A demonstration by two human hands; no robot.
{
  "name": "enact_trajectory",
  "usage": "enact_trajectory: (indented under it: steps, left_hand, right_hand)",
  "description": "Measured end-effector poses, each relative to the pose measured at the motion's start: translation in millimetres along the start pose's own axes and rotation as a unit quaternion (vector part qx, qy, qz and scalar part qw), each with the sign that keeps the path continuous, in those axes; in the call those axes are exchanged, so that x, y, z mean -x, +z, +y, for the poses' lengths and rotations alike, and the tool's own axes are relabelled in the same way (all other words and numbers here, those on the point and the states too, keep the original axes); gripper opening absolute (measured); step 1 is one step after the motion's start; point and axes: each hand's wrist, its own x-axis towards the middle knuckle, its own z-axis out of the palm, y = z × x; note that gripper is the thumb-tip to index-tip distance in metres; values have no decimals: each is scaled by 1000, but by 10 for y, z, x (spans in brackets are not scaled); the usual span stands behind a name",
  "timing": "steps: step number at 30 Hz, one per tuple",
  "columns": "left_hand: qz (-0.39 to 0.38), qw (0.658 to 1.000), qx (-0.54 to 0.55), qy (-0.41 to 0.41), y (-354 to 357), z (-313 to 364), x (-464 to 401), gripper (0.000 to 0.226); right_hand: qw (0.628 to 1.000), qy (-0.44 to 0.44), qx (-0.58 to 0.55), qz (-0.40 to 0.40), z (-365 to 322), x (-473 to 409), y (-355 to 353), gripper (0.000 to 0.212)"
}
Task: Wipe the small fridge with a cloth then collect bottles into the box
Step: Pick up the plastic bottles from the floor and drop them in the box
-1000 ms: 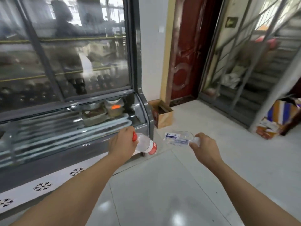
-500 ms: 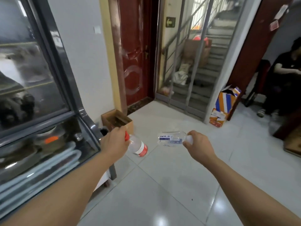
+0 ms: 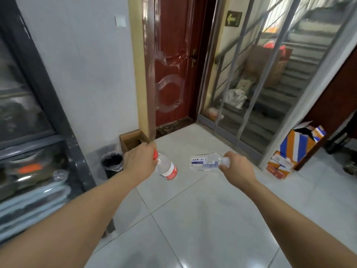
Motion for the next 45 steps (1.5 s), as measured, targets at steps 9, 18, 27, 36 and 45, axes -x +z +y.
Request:
enact_trajectory:
  steps: [9, 18, 27, 36, 45]
  left_hand:
    - [8, 997, -33, -68, 462, -68, -1450, 17]
    - [-6, 997, -17, -76, 906, -251, -3343, 20]
    - [-4, 991, -35, -128, 1249, -205, -4827, 18]
    - [16, 963, -47, -264, 1722, 45, -6038, 19]
    - [7, 926, -75, -370, 1909, -257, -6438, 26]
  right_hand:
    - [997, -55, 5, -46, 32, -1795, 430, 19]
    - [996, -59, -6, -60, -142, -3627, 630, 20]
    - [993, -97, -15, -72, -245, -5467, 870, 25]
    - [958, -249, 39, -135, -234, -7521, 1277, 24]
    - [906, -357, 37, -222, -986, -8439, 1846, 26]
